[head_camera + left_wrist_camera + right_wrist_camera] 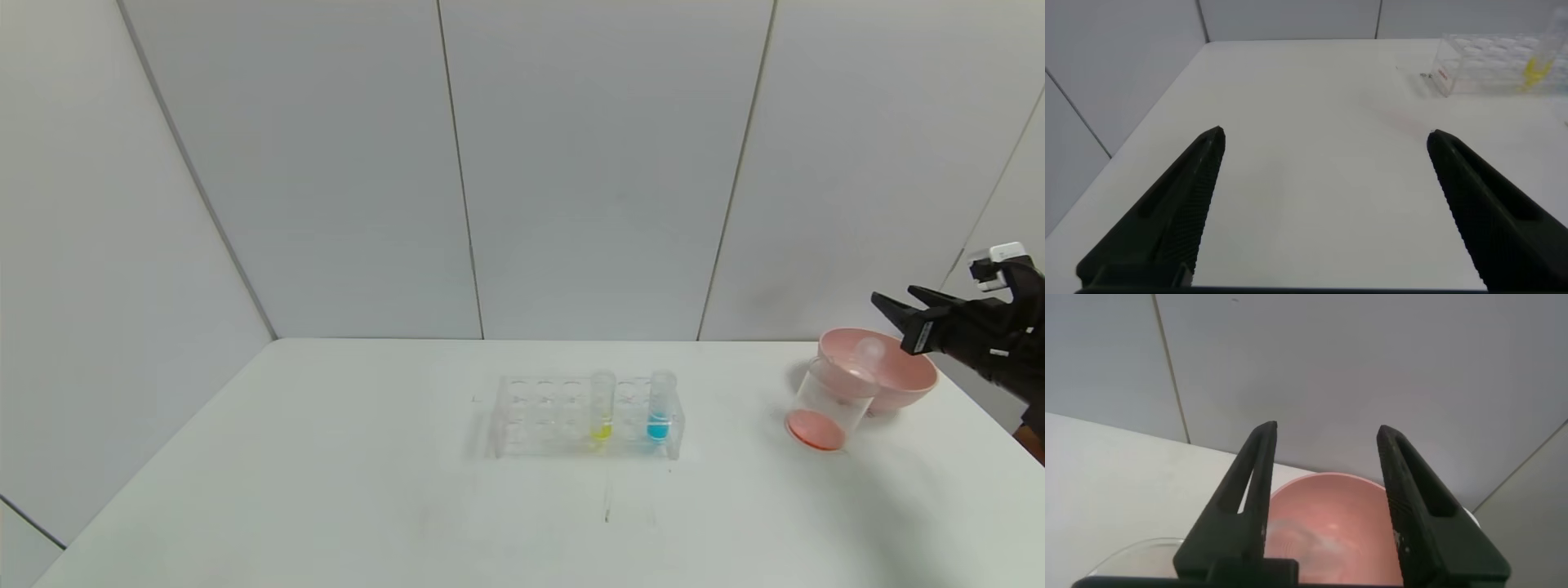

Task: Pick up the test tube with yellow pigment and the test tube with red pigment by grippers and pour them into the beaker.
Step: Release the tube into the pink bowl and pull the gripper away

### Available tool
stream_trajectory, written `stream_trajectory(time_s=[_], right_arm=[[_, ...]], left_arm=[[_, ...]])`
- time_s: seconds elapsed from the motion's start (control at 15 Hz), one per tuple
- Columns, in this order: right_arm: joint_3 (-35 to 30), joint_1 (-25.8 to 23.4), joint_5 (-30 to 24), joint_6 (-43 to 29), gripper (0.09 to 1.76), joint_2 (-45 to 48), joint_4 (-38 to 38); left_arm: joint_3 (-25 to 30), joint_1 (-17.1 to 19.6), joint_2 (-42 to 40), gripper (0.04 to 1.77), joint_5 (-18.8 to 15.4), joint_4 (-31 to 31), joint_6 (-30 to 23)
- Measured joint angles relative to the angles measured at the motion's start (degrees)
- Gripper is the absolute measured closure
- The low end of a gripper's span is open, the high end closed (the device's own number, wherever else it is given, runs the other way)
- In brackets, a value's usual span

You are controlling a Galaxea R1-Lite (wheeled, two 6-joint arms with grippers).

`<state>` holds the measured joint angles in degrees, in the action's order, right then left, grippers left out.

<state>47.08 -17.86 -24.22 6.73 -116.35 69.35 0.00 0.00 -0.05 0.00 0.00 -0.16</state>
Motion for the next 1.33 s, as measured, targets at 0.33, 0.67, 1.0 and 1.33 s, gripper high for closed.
stream_trajectory(time_s=[0.33,0.67,1.0,1.33], right_arm=[[-1.6,-0.8,-0.2,0.7,0.55,-0.1,0.3],[-0.9,-1.7,-0.5,0.2,0.36,2.5,-0.1],[3.0,4.0,-0.4,-8.7,0.26,15.8,-20.1],[-1.2,29.4,16.3,-22.1,0.20,33.1,-40.2]], left_arm=[[0.0,0.0,0.0,0.05,0.0,0.0,0.0],[0.0,0.0,0.0,0.05,0.0,0.0,0.0],[0.0,0.0,0.0,0.05,0.0,0.0,0.0],[0.0,0.0,0.0,0.05,0.0,0.0,0.0]])
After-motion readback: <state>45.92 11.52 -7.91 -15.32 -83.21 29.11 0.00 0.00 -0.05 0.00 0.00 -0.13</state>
